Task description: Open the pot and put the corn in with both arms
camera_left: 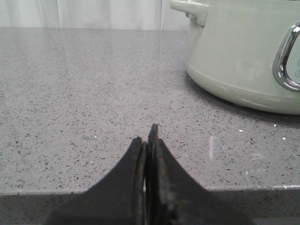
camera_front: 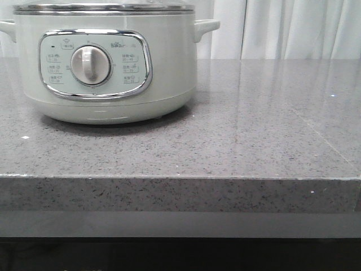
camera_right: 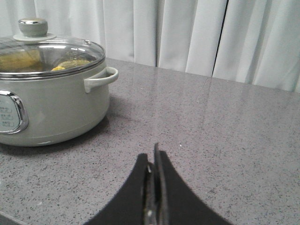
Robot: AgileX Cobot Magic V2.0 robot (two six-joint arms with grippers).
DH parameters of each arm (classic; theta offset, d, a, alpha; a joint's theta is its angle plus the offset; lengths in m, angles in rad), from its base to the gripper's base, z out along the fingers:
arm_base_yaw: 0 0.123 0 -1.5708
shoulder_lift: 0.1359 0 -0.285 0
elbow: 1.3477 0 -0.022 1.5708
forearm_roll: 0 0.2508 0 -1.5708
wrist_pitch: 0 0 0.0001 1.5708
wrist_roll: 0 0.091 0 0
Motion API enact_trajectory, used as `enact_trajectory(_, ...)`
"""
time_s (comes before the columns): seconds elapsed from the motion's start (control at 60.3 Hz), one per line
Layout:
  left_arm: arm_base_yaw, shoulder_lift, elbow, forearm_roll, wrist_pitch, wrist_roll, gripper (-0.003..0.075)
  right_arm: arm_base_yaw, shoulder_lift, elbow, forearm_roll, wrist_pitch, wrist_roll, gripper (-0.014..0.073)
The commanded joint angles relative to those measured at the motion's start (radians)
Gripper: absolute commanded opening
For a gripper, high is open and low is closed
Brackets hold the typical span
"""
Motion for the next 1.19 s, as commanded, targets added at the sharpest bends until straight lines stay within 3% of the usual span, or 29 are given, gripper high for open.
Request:
enact_trajectory(0.0,0.003,-0.024,0.002,-0.01,-0.091,-0.01,-0.0018,-0.005,0.008,-0.024,-0.005,-0.084,-0.011,-0.0068)
enact_trajectory(0.928,0.003,-0.024,0.002,-0.01,-0.091,-0.01,-0.0018,-0.006,0.008,-0.002,-0.014,-0.117,-0.011,-0.0068)
enact_trajectory(1.177,0.003,-0.024,0.002,-0.01,-0.091,-0.01,-0.0018,-0.153,-0.101,0.213,-0.049,-0.306,0.02,-0.0068)
